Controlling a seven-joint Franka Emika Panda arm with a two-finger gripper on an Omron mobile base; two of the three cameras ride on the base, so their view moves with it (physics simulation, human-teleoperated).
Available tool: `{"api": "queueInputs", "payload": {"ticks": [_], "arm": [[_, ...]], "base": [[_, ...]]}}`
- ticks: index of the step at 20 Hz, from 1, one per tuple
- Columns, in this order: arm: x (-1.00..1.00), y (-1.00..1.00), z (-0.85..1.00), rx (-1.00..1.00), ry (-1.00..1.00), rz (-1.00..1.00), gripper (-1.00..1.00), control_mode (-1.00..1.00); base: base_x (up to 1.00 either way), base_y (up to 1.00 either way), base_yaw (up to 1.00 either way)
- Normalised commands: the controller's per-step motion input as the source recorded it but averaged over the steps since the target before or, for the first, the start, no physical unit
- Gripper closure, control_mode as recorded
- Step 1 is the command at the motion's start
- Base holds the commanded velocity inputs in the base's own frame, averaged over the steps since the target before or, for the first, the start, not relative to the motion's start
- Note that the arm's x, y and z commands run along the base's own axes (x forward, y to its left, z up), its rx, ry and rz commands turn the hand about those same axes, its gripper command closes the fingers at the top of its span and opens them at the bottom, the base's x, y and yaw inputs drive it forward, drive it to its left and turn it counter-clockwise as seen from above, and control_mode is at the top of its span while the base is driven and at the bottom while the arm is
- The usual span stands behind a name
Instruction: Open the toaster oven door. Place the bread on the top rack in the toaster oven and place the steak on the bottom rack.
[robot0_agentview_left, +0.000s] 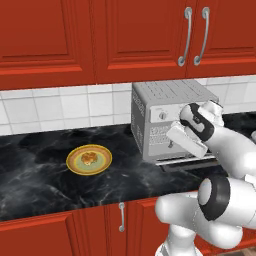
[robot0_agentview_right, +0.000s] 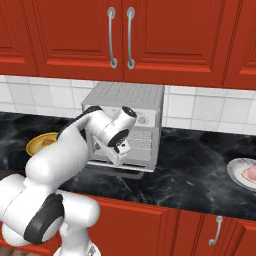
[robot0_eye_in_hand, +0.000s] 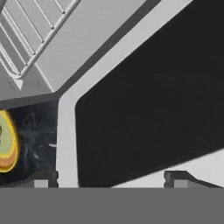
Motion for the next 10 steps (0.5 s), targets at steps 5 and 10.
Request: {"api": "queueInputs", "payload": {"ticks": [5,10], "arm": [[-0.84,-0.33,-1.0,0.15,0.11,0.0,-1.0,-1.0],[-0.17,0.0,-0.66,0.24,0.01,-0.09,-1.0,-1.0]], "base": [[0.0,0.0,0.0],[0.0,0.0,0.0]]}}
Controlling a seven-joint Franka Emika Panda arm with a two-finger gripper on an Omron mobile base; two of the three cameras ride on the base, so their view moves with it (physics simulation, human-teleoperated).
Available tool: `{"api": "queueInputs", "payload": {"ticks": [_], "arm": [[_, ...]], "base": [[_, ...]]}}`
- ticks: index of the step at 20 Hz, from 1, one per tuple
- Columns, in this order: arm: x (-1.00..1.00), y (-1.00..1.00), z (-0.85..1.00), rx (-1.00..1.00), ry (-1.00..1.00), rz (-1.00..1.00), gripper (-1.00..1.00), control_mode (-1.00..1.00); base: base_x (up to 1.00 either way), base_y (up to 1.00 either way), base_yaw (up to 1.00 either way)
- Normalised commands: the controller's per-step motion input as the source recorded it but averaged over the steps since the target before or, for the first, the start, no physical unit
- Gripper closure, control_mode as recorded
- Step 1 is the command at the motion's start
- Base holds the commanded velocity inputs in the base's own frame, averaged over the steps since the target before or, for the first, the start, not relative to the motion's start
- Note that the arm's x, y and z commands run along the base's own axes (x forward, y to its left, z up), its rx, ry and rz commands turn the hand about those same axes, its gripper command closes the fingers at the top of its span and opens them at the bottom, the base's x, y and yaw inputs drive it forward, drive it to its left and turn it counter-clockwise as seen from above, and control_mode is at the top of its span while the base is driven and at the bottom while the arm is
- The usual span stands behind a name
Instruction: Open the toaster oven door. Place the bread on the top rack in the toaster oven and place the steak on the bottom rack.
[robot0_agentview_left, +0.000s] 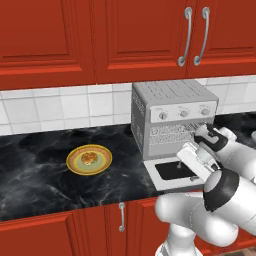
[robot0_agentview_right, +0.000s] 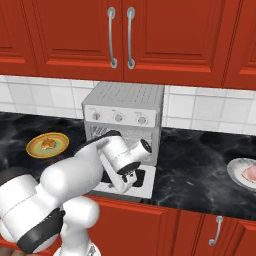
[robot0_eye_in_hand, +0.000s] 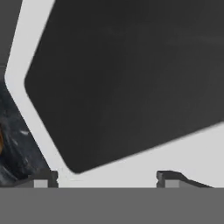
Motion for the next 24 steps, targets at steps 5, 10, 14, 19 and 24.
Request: {"api": "queueInputs", "payload": {"ticks": [5,10,14,19,24], "arm": [[0.57,0.0,0.72,0.37,-0.02,-0.2,-1.0,-1.0],[0.87,0.0,0.5,0.31,-0.02,-0.36,-1.0,-1.0],[0.43,0.0,-0.03,0.26,-0.01,-0.46,-1.0,-1.0],[0.38,-0.04,0.05,0.28,-0.04,-0.42,-1.0,-1.0],[0.43,0.0,0.0,0.19,-0.03,-0.36,-1.0,-1.0]], "base": [[0.0,0.0,0.0],[0.0,0.0,0.0],[0.0,0.0,0.0],[0.0,0.0,0.0],[0.0,0.0,0.0]]}}
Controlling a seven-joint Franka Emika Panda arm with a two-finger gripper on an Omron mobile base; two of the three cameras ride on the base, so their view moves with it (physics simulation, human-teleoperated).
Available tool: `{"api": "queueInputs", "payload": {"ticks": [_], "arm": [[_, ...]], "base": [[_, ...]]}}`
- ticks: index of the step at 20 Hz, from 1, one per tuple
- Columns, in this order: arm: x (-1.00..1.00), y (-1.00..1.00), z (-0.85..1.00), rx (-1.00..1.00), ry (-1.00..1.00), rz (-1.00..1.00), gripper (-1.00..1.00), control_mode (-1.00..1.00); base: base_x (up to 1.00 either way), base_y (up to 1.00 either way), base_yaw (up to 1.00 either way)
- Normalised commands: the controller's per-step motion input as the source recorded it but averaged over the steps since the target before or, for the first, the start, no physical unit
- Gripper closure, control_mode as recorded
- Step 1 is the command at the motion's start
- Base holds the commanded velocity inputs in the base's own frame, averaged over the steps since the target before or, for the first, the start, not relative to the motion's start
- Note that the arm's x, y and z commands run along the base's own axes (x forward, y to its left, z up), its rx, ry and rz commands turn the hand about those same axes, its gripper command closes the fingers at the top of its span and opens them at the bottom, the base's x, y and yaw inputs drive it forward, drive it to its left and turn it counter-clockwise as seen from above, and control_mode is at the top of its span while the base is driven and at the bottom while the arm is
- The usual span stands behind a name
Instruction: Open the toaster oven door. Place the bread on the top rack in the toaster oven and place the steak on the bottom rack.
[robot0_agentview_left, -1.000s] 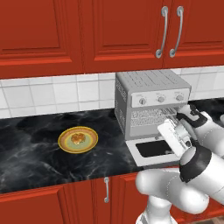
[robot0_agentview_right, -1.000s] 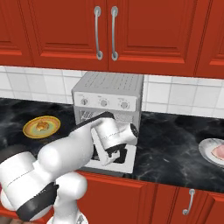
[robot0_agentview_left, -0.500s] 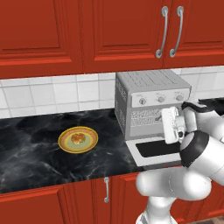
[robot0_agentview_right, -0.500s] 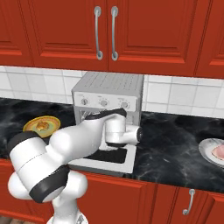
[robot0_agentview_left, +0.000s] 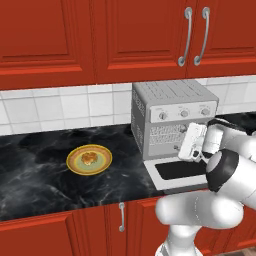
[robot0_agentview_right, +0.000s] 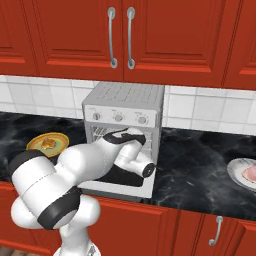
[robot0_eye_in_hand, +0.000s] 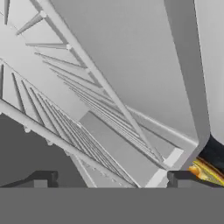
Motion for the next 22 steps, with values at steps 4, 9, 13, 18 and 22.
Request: {"api": "queueInputs", "payload": {"ticks": [4,9,13,18,22], "arm": [[0.56,0.0,-0.18,0.12,0.0,-0.21,-1.0,-1.0],[0.57,0.0,-0.01,0.13,0.0,-0.1,-1.0,-1.0],[0.68,0.0,0.0,0.12,0.0,-0.05,-1.0,-1.0],[0.4,0.0,0.0,0.05,0.0,0.0,1.0,-1.0],[-0.13,-0.03,0.0,-0.03,0.02,0.22,1.0,-1.0]], "base": [[0.0,0.0,0.0],[0.0,0.0,0.0],[0.0,0.0,0.0],[0.0,0.0,0.0],[0.0,0.0,0.0]]}}
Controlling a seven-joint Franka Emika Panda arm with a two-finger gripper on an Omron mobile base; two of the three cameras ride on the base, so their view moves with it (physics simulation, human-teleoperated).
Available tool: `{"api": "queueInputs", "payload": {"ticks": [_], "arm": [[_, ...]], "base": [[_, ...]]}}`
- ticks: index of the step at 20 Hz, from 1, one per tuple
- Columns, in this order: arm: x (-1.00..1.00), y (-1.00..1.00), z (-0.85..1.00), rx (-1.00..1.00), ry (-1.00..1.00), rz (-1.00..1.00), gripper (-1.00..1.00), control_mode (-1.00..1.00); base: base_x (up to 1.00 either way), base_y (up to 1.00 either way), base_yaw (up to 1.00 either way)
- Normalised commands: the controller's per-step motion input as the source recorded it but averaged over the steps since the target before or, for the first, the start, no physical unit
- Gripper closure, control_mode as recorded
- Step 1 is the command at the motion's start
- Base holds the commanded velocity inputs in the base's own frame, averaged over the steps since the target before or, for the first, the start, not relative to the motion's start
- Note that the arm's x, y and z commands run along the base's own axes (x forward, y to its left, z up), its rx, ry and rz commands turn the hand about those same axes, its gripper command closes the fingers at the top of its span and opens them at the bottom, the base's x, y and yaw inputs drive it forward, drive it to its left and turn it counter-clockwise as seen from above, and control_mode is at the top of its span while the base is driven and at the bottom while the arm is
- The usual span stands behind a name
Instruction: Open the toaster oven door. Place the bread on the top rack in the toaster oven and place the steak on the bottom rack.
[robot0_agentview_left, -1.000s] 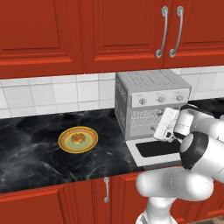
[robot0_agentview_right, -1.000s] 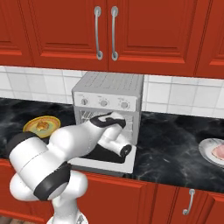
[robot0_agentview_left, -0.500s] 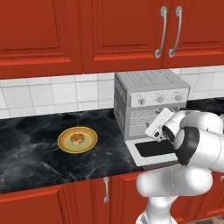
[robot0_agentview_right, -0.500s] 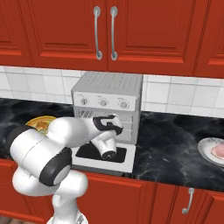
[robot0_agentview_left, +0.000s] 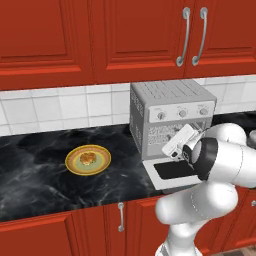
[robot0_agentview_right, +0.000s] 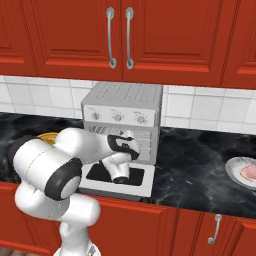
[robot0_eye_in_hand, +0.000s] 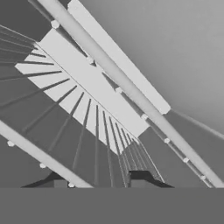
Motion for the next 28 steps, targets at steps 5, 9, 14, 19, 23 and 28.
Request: {"api": "queueInputs", "payload": {"ticks": [5,9,14,19,23,28], "arm": [[-0.76,-0.38,0.0,-0.23,0.04,0.43,1.0,-1.0],[-0.91,-0.38,-0.09,-0.48,0.15,0.52,1.0,-1.0],[-0.94,-0.38,-0.35,-0.53,0.2,0.5,1.0,-1.0],[-0.78,-0.3,-0.34,-0.47,0.17,0.47,-1.0,-1.0],[-0.43,0.26,1.0,-0.16,0.07,0.42,-1.0,-1.0],[-0.93,0.91,0.78,-0.27,0.0,0.38,-1.0,-1.0]], "base": [[0.0,0.0,0.0],[0.0,0.0,0.0],[0.0,0.0,0.0],[0.0,0.0,0.0],[0.0,0.0,0.0],[0.0,0.0,0.0]]}}
